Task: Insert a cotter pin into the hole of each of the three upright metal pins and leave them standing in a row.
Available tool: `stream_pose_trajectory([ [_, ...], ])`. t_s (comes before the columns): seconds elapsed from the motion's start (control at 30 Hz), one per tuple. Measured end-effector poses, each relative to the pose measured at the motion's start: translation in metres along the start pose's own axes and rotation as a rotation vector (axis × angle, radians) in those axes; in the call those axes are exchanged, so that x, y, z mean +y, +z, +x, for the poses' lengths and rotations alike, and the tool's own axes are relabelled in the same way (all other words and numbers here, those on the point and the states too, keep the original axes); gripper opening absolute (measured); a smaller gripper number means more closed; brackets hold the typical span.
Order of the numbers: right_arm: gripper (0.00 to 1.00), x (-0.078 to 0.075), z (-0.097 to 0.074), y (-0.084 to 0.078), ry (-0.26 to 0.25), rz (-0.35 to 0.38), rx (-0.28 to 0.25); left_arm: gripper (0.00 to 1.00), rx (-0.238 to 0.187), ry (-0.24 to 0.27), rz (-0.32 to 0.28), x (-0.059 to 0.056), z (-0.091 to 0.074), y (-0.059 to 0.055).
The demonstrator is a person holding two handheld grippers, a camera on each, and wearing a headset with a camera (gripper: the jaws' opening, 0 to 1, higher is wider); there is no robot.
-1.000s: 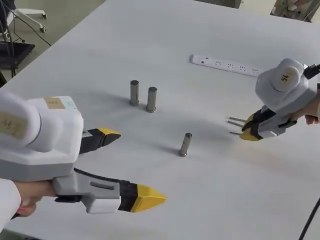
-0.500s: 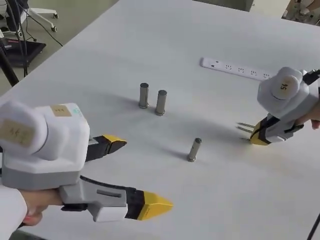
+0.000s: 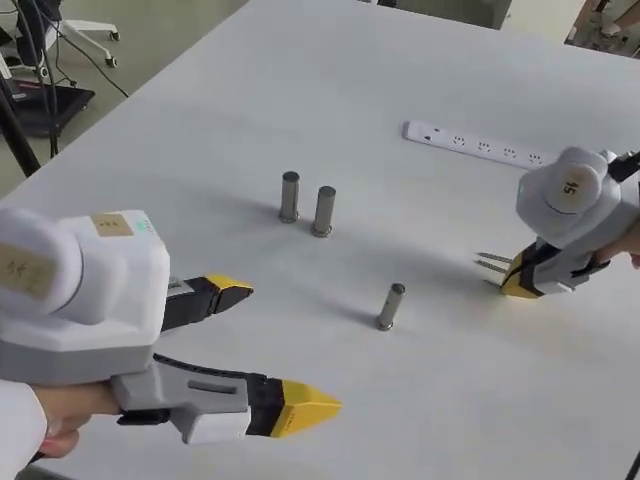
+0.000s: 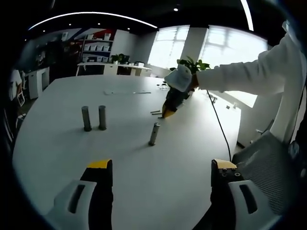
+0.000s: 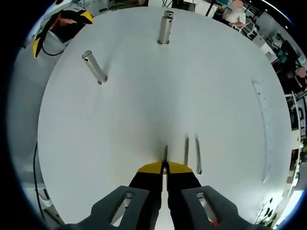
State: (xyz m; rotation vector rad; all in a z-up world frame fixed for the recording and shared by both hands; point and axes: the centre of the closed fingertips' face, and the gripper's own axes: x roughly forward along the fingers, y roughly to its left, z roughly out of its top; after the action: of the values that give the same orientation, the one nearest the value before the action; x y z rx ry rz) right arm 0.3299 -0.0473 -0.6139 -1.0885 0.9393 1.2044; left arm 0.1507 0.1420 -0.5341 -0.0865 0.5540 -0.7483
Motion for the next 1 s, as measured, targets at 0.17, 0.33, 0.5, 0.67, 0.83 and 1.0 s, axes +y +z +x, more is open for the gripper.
stream_pose_trajectory([
  [0.17, 0.0, 0.001, -0.001, -0.001, -0.009, 0.011, -0.03, 0.8, -0.014, -0.018, -0.008, -0.004, 0.0, 0.003],
  [0.33, 0.0, 0.004, -0.004, -0.004, -0.017, -0.016, -0.028, 0.78, -0.012, -0.021, 0.001, -0.005, 0.0, 0.005],
  [0.5, 0.0, 0.004, -0.015, -0.002, -0.046, 0.001, -0.071, 0.77, -0.019, -0.026, -0.006, -0.007, 0.001, 0.008],
  [0.67, 0.0, 0.008, -0.029, 0.008, -0.07, 0.007, -0.143, 0.74, -0.021, -0.041, -0.018, -0.01, 0.004, 0.013],
  [0.83, 0.0, 0.019, -0.043, 0.019, -0.103, -0.002, -0.212, 0.71, -0.043, -0.057, -0.038, -0.015, 0.008, 0.023],
  [1.0, 0.0, 0.031, -0.057, 0.039, -0.152, -0.006, -0.319, 0.69, -0.068, -0.068, -0.082, -0.015, 0.012, 0.029],
])
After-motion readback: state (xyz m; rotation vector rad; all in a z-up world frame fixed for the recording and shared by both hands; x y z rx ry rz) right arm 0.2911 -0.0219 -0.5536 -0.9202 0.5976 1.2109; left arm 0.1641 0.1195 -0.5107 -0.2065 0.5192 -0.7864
